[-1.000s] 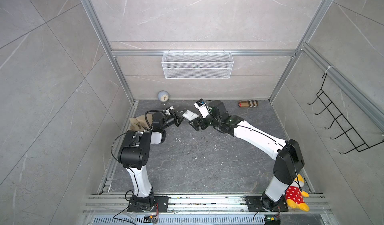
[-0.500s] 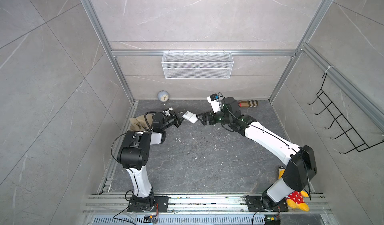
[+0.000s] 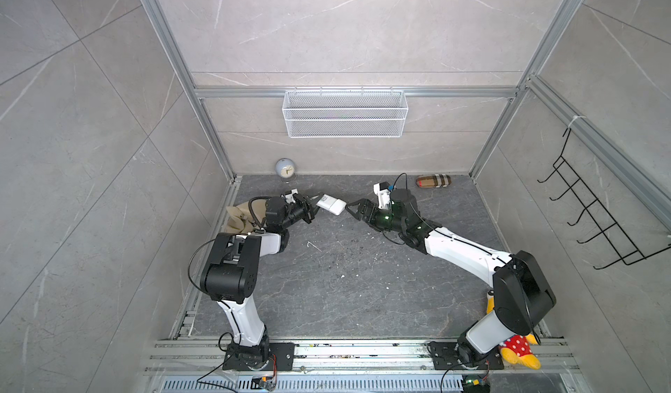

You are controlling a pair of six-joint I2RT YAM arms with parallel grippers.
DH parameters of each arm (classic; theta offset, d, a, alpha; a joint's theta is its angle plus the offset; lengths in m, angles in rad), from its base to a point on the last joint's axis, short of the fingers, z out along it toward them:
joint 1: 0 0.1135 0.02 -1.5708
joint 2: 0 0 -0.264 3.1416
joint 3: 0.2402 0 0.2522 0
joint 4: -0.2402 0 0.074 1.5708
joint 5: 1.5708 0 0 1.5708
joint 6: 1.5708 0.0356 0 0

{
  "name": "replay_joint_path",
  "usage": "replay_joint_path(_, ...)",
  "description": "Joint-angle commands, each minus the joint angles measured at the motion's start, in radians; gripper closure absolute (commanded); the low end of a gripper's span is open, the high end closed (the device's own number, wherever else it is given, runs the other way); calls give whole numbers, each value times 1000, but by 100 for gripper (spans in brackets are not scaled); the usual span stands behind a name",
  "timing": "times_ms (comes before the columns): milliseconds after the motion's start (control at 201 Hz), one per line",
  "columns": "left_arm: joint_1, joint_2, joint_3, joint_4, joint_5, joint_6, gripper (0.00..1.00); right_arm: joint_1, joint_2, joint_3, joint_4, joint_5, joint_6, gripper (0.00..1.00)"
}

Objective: Load the batteries into the remote control

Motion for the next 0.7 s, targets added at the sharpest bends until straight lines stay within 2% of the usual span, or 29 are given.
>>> replay_joint_path(0, -1, -43, -8, 38, -12, 19, 100, 17, 16, -1, 77, -4, 69, 1)
replay_joint_path(174, -8, -37, -8, 45, -16, 13, 100, 41, 46, 19, 98, 4, 80, 3)
replay_joint_path(423, -8, -41, -7, 70, -14, -10, 100, 58, 114, 68, 112, 8, 98, 12)
replay_joint_path(692, -10, -56, -5, 60, -7, -7, 100, 60, 148, 95, 138, 0, 139, 15)
